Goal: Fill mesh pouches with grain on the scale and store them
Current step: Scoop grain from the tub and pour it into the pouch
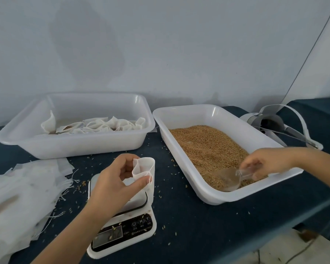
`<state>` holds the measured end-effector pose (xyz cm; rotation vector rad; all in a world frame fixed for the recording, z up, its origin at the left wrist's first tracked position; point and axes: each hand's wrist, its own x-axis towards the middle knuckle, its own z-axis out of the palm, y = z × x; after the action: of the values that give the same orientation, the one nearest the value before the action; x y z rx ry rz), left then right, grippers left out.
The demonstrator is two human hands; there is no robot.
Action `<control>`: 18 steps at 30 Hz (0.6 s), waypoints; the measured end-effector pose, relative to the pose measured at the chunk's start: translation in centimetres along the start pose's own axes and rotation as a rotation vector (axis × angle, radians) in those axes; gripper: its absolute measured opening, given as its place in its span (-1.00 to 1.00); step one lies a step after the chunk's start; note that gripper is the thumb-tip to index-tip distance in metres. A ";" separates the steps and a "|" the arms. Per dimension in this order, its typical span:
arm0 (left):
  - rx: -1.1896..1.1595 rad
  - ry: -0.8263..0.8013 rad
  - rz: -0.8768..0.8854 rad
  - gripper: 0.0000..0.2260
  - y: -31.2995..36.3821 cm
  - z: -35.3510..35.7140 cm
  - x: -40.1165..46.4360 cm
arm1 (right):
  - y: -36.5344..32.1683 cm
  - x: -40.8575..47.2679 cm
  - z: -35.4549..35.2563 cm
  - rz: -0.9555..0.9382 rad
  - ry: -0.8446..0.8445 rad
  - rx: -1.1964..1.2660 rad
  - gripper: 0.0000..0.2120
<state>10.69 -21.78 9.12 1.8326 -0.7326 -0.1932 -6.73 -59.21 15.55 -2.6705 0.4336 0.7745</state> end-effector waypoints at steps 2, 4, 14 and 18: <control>-0.013 -0.006 0.004 -0.65 0.0 0.2 0.1 | 0.4 -0.5 -0.2 0.002 0.011 0.056 -0.68; -0.015 -0.008 0.013 -0.65 0.1 0.3 0.1 | 0.7 -1.0 -0.7 0.011 0.040 0.088 -0.68; -0.019 -0.024 0.053 -0.67 0.7 1.0 0.3 | 1.0 -1.9 -1.6 0.055 0.046 0.075 -0.71; -0.030 -0.045 0.053 -0.69 0.9 1.1 0.3 | 1.5 -2.0 -1.4 0.075 0.063 0.091 -0.70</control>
<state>10.08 -23.04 9.53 1.7830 -0.8040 -0.2103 -8.29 -60.70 17.46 -2.6122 0.5741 0.6761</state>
